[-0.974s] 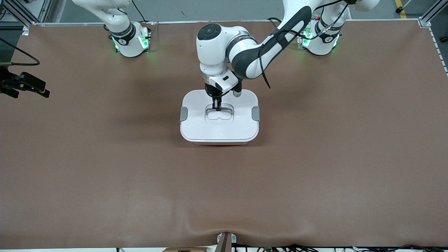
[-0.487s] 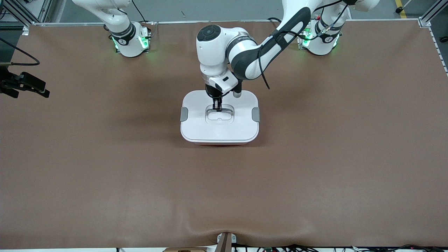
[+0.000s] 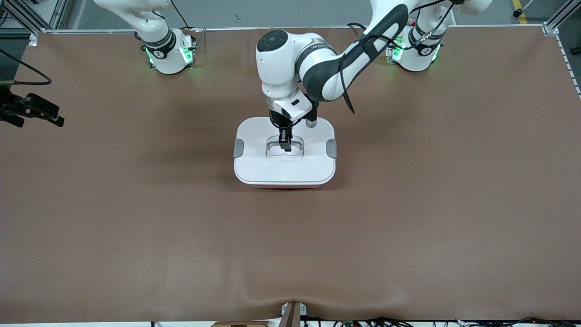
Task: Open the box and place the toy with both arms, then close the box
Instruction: 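Release the lid handle and lift the left gripper away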
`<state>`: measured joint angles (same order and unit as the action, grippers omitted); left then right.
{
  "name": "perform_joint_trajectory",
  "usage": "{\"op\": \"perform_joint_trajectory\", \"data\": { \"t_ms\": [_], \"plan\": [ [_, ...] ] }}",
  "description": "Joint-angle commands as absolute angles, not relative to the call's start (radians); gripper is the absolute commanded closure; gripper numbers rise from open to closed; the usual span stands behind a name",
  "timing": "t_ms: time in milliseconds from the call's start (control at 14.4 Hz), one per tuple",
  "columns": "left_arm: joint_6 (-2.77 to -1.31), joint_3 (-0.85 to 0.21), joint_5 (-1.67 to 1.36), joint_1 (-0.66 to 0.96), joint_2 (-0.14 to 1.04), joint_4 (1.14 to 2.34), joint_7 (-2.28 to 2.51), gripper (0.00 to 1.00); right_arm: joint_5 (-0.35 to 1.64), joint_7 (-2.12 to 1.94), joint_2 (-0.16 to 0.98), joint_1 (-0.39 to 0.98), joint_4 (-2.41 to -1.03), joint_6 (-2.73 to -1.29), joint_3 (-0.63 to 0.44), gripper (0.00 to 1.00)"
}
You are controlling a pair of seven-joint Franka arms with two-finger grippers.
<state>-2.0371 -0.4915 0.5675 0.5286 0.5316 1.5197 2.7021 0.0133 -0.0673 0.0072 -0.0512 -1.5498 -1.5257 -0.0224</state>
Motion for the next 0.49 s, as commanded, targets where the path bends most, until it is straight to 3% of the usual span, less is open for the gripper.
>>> {"op": "perform_joint_trajectory", "data": {
  "t_ms": [0, 417],
  "plan": [
    [-1.991, -0.502, 0.508, 0.479, 0.442, 1.532, 2.614, 0.00, 0.014, -0.051, -0.008, -0.048, -1.548, -1.514, -0.021, 0.00],
    [-1.922, -0.502, 0.309, 0.333, 0.289, 1.532, 2.196, 0.00, 0.014, -0.054, -0.008, -0.052, -1.530, -1.513, -0.025, 0.00]
  ]
}}
